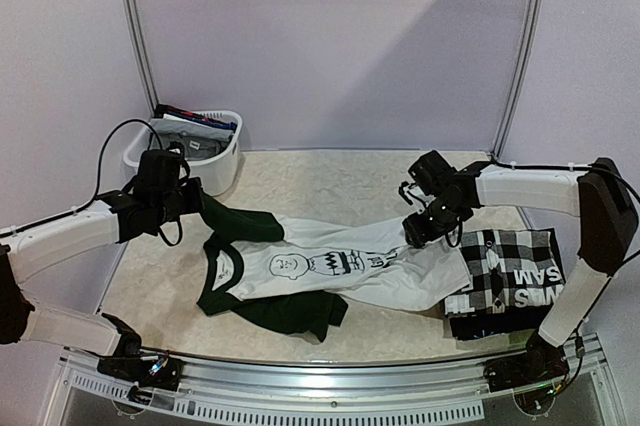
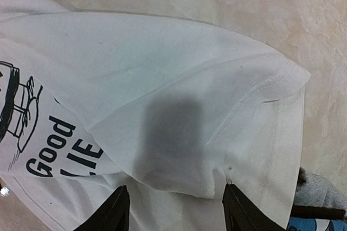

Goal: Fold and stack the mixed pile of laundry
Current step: Pick up the flattened T-shirt from the center of the board.

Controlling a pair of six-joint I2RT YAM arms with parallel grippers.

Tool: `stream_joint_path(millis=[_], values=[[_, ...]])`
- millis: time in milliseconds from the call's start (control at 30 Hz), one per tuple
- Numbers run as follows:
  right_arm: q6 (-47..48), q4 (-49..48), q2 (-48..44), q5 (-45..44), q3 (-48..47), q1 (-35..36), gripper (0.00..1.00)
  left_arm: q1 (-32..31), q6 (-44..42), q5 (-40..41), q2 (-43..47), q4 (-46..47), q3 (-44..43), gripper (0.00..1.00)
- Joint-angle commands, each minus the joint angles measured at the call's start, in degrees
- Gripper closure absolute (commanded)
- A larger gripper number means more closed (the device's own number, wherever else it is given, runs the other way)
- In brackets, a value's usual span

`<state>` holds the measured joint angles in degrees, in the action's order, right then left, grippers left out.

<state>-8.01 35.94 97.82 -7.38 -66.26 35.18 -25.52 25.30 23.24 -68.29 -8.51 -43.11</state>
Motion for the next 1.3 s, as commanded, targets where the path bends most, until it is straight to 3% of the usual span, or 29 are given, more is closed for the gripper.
stream_joint_path(millis=[0,400,600,667,767,1267], values=[[4.5,1.7,1.6,-1.0,0.0,-0.4,0.42,-0.7,-0.8,0.5,-0.9,-0.8,-0.2,1.0],[6.2,3.3,7.9,-3.5,-3.4,-0.4,0.5,-0.6,-1.0,0.6,-0.9,-0.8,0.0,1.0],[6.3,1.7,6.6,-6.3,-3.3,-0.3,0.64,-0.6,-1.0,1.1,-0.6,-1.0,0.0,1.0],[6.5,1.9,6.7,-6.4,-3.5,-0.4,0.74,-0.6,-1.0,1.1,-0.6,-1.0,-0.1,1.0],[6.4,2.6,7.6,-7.0,-3.9,-0.3,0.99,-0.6,-1.0,1.0,-0.8,-1.0,-0.4,1.0],[4.3,7.3,2.3,-8.8,-11.0,0.2,1.0,-0.6,-1.2,3.1,5.9,-7.1,-5.9,1.0]])
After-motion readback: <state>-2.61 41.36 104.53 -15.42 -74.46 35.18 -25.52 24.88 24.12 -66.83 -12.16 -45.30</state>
